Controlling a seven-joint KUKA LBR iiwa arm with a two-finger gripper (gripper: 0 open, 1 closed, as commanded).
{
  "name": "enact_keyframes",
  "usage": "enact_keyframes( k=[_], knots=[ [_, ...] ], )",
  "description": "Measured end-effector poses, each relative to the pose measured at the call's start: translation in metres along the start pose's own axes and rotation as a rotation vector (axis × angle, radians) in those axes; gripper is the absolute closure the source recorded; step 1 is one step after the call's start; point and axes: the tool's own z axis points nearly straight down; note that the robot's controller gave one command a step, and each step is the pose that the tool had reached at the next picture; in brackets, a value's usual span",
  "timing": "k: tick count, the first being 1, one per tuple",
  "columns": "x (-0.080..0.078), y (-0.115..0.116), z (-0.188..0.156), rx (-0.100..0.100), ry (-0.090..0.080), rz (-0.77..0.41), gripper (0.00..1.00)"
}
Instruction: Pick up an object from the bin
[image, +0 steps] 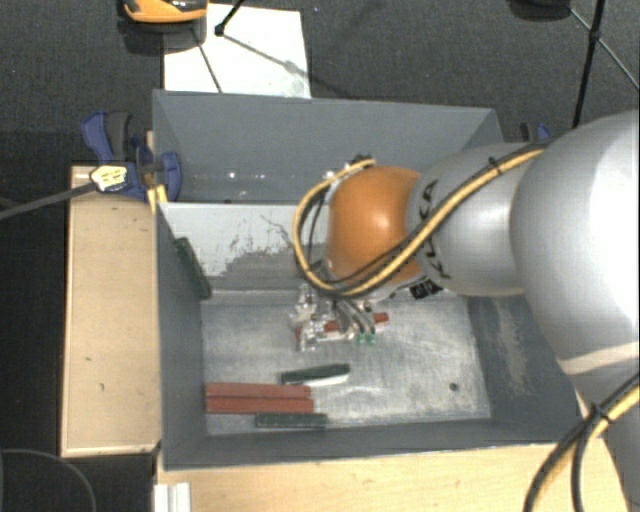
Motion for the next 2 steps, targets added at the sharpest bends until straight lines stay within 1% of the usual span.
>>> enact_keyframes(
  k=[1, 2],
  knots=[
    [0.000, 0.000, 0.000, 0.000, 0.000, 0.001, 1.00],
    [-0.001, -0.003, -0.135, 0.002, 0.010, 0.027, 1.00]
  ],
)
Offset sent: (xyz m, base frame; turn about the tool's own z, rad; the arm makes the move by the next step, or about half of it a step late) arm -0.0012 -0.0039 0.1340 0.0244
